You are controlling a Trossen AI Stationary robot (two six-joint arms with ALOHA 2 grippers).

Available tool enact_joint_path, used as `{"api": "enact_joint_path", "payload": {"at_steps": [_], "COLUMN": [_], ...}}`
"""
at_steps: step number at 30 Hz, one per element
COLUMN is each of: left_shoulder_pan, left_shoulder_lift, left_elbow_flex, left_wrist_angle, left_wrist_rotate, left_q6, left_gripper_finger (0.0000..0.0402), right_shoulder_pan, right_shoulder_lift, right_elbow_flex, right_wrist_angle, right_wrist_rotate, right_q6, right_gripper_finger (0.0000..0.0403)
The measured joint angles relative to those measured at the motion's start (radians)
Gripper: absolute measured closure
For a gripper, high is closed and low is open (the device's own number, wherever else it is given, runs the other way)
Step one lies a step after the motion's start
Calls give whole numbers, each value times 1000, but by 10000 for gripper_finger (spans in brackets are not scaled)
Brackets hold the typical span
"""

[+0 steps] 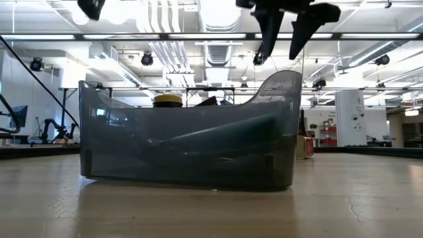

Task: Pick & Place Food Item
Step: Put the red seasoning can into the bottom gray bin

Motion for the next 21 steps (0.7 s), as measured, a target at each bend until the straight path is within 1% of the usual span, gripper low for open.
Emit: {"api": "enact_joint_path", "payload": {"at_steps": [2,6,11,14,21], "left_shoulder_pan": [13,19,19,18,18], "left_shoulder_lift": [-6,-4,-4,-4,-4], "left_elbow_flex": [1,1,1,1,0], "left_wrist_angle": [49,44,44,42,-32], "left_wrist_rotate": [36,129,268,286,285], "left_q6": [46,49,38,36,34], "left_gripper_finger": [335,335,335,335,335], "right_shoulder_pan": [-29,-85,-177,-219,-259], "right_shoulder_lift": [0,0,0,0,-16], "right_elbow_flex": [0,-14,-86,-139,-206], "right_wrist_angle": [0,10,68,102,104], "right_wrist_rotate": [-1,-10,-94,-129,-131], "right_q6": [3,31,20,58,191], "right_gripper_finger": [133,133,133,133,133]}}
